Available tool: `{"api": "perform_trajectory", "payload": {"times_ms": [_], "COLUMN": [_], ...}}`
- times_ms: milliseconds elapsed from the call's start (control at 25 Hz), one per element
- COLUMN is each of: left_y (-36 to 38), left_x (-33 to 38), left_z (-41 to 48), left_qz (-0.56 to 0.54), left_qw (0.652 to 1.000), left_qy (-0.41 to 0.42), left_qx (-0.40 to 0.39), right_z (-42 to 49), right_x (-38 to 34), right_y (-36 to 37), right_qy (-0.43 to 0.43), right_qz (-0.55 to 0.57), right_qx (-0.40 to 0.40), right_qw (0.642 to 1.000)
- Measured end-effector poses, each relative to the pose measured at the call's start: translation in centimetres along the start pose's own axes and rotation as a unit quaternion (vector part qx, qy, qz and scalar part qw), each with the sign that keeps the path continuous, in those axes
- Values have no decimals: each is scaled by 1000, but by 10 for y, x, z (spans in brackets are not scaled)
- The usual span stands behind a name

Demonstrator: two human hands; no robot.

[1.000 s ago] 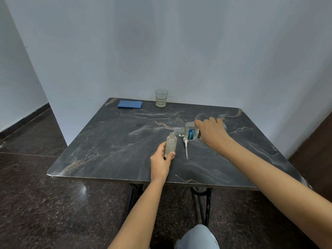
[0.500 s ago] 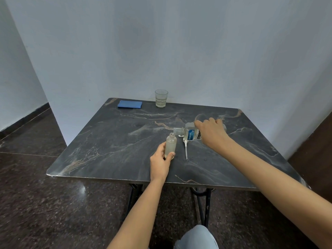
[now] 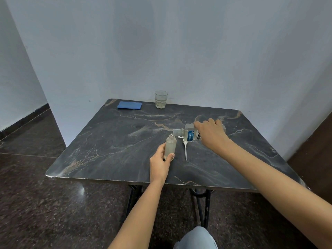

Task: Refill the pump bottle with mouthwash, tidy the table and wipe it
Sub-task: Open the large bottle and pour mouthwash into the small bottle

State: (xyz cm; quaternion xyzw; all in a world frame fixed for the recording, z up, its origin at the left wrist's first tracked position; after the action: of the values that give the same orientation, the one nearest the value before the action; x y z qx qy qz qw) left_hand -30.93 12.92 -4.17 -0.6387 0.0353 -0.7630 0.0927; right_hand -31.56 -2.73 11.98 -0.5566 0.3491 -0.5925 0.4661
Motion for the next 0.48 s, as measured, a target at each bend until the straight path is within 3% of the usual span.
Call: {"api": "perform_trajectory", "payload": {"times_ms": [480], "left_y": [-1], "left_x": [-1], "left_z": [0], "left_qz": [8], "left_qw": [1000], "left_qy": [1], "left_qx": [2], "right_z": [2], "right_x": [0], "right_y": [4], "right_qy": [0], "right_qz": [2], "right_qx": [3], "right_qw": [1000]}}
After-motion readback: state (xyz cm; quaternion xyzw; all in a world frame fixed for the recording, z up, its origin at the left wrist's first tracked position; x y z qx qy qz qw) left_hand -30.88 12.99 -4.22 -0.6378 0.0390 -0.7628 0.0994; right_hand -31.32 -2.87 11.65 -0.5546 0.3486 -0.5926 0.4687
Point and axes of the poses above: each hand's wrist, its own z-axis towards the middle knuckle, its own y-axis out of the palm, x = y × z, the point moved 6 cm from there along z, towards the middle knuckle
